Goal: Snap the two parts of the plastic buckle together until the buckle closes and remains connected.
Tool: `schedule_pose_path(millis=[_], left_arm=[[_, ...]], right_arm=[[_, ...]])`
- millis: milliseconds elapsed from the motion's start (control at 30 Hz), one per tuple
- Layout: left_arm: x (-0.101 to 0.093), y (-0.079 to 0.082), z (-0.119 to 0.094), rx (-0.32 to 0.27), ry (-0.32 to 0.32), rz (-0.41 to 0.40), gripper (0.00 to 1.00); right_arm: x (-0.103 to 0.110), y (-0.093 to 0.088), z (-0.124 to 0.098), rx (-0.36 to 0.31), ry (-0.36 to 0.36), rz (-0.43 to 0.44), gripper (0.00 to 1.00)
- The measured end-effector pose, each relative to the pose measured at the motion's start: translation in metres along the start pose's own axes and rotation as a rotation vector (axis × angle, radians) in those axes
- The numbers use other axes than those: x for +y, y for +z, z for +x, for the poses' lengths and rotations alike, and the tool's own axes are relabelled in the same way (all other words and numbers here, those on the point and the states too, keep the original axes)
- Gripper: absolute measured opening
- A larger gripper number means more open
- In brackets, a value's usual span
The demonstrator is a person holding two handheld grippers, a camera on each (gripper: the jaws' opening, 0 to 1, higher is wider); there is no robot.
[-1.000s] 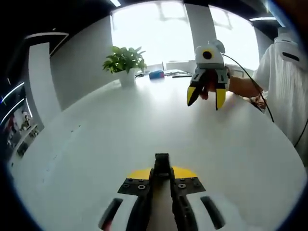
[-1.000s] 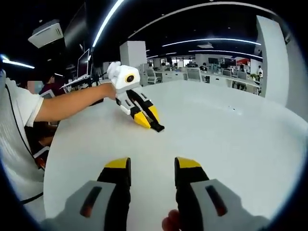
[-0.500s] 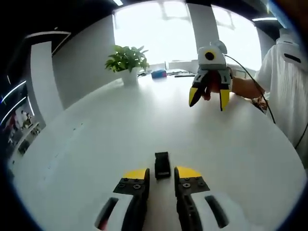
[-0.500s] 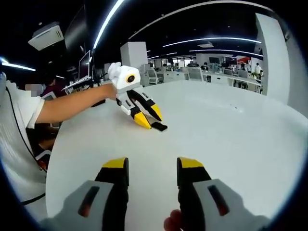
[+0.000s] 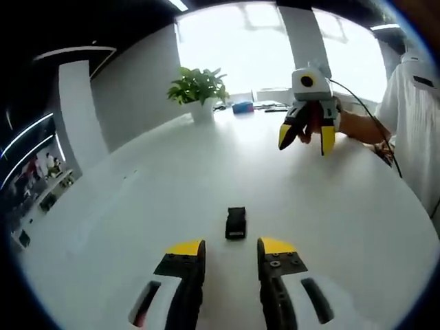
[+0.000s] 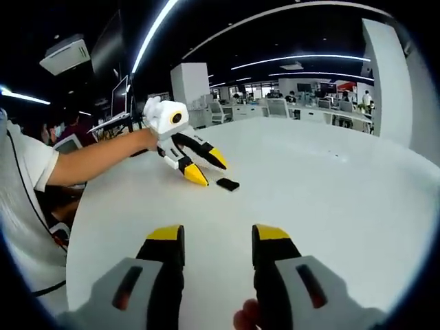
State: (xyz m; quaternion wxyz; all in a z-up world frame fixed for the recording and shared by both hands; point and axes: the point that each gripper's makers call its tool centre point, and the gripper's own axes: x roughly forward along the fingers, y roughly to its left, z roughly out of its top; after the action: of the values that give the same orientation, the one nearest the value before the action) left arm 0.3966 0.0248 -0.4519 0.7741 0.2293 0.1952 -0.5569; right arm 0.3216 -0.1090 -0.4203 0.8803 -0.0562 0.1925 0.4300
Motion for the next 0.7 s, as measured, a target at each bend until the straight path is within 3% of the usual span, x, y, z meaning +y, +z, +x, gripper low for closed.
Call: schedule_pose_path(millis=[100, 267, 500, 700], left_arm=[[0.001, -0.007, -0.006, 0.016, 0.040, -0.059, 0.29], [-0.005, -0.010, -0.011, -0.026, 0.043, -0.104, 0.38], [-0.005, 0.000, -0.019, -0.069, 0.104, -0.172, 0.37], [-0.013, 0.005, -0.028, -0.060, 0.179, -0.182, 0.36]], right_arm=[[-0.001, 0.002, 0.001, -0.003, -0.005, 0.010, 0.41], [0.000, 0.001, 0.000, -0.004, -0.010, 0.018, 0.41], [-0.003, 0.002, 0.000, 0.000, -0.022, 0.013, 0.41], [-0.004, 0.005, -0.002, -0.008, -0.033, 0.024, 0.42]])
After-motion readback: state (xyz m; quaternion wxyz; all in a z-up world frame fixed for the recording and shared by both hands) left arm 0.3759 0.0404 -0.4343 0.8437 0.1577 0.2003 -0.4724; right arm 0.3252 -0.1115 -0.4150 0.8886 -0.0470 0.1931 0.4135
